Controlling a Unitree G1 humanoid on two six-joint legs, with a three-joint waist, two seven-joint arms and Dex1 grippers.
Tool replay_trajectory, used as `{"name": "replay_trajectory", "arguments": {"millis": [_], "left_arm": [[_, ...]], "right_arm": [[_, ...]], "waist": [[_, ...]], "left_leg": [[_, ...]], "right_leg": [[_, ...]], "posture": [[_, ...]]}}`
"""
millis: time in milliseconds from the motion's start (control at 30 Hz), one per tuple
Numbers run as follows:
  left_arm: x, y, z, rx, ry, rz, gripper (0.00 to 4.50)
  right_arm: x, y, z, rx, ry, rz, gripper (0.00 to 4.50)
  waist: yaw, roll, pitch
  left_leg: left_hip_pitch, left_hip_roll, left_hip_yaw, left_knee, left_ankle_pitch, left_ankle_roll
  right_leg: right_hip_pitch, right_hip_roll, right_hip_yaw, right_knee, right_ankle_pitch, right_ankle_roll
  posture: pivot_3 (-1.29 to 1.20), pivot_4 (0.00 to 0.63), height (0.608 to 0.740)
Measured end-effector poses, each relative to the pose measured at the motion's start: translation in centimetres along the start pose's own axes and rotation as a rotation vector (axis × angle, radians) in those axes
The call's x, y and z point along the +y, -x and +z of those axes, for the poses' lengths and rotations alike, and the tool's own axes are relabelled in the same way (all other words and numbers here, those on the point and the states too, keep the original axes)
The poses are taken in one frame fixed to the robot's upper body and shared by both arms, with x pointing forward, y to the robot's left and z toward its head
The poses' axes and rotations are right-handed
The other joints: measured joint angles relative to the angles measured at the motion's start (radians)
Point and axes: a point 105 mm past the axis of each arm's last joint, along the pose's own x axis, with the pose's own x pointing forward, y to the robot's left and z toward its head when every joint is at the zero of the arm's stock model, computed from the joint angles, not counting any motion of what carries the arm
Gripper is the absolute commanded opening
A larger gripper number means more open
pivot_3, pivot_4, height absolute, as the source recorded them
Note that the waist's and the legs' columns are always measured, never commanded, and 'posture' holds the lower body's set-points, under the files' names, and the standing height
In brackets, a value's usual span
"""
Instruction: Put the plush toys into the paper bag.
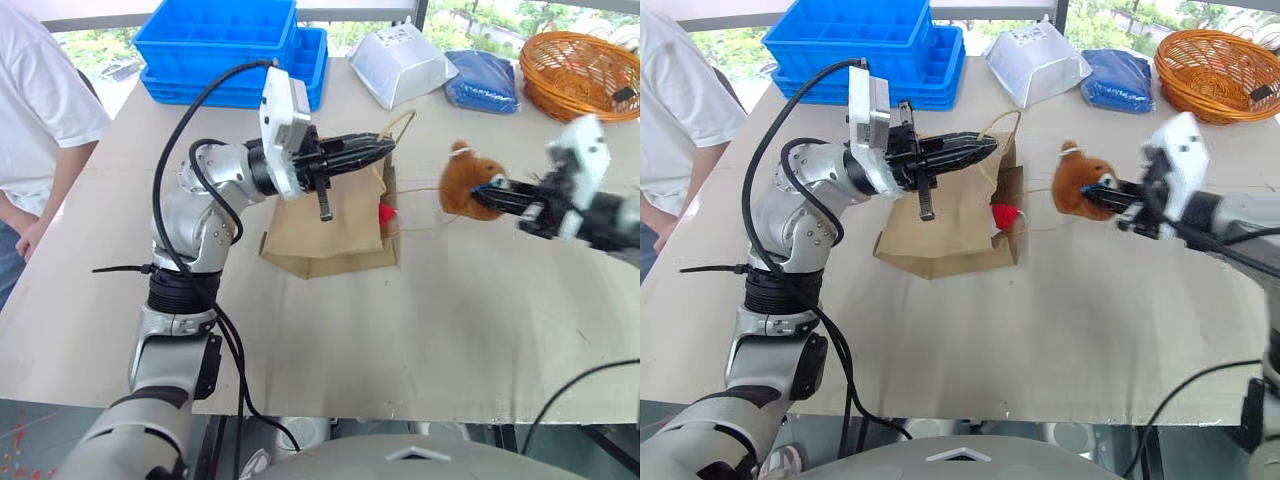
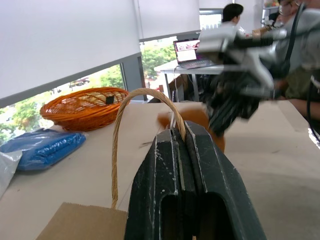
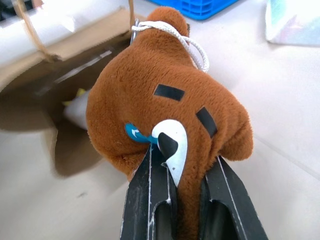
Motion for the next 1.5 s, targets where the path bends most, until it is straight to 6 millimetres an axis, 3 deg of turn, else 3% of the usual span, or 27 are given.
{"name": "replay_trajectory", "arguments": {"millis": [133,367,500,667,967,1100,1233,1367,1500], "left_arm": [[0.0,0.0,0.4,-0.008,-0.007,0.011,0.00],[-0.2,-0.4,0.3,-0.012,0.002,0.004,0.00],[-0.3,-0.4,0.2,-0.008,0.006,0.002,0.00],[-0.4,-0.1,-0.5,0.002,0.029,0.024,0.00],[-0.3,0.7,-0.5,0.012,0.030,0.064,0.00],[0.0,2.5,-1.0,0.044,0.043,0.111,0.00],[-0.1,2.6,-0.8,0.043,0.037,0.109,0.00],[-0.1,2.6,-0.8,0.042,0.035,0.108,0.00],[-0.1,2.6,-0.8,0.042,0.033,0.105,0.00]], "right_arm": [[1.7,-4.4,-1.8,0.098,0.076,0.081,0.05],[6.6,-9.1,0.3,-0.029,0.164,0.380,0.05],[8.1,-11.0,0.0,-0.068,0.224,0.485,1.69],[7.6,-11.3,-1.8,-0.090,0.300,0.497,4.09],[5.5,-7.4,-2.4,-0.120,0.345,0.416,4.09],[3.6,-4.0,-1.9,-0.126,0.279,0.272,4.09],[3.4,-2.3,-0.9,-0.144,0.134,0.208,4.09],[2.4,-2.6,-3.1,-0.004,-0.095,0.102,4.09],[2.1,-4.7,-5.3,0.093,-0.313,0.052,4.09]], "waist": [[0.004,0.000,0.000],[0.002,0.000,0.000],[0.002,0.000,0.000],[0.004,0.000,0.000],[0.002,0.000,0.000],[0.004,0.000,0.000],[0.004,0.000,0.000],[0.004,0.000,0.000],[0.000,0.000,0.000]], "left_leg": [[-0.001,0.000,0.000,0.001,0.000,0.000],[-0.001,0.000,-0.001,0.001,0.000,0.000],[-0.001,0.000,0.000,0.001,0.000,0.000],[-0.003,0.000,-0.001,0.002,0.000,0.000],[-0.002,0.000,-0.002,0.003,0.000,0.000],[-0.003,0.000,-0.002,0.004,0.000,0.000],[-0.002,0.000,-0.003,0.004,0.000,0.000],[-0.002,0.000,-0.003,0.004,0.000,0.000],[-0.002,0.000,-0.002,0.004,0.000,0.000]], "right_leg": [[0.000,0.000,0.000,0.000,0.000,0.000],[0.000,0.000,-0.002,0.000,0.000,0.000],[0.000,0.000,-0.002,0.000,0.000,0.000],[0.000,-0.001,-0.003,0.000,0.000,-0.001],[0.000,-0.001,-0.004,0.001,0.000,-0.001],[0.000,-0.002,-0.004,0.001,0.000,-0.001],[0.001,-0.002,-0.004,0.001,0.000,-0.001],[0.001,-0.002,-0.004,0.001,0.000,-0.001],[0.000,-0.001,-0.003,0.002,0.000,-0.001]], "posture": [[0.00,0.150,0.740],[0.00,0.150,0.740],[0.00,0.150,0.740],[0.00,0.150,0.740],[0.00,0.150,0.740],[0.00,0.150,0.740],[0.00,0.150,0.740],[0.00,0.150,0.740],[0.00,0.150,0.740]]}}
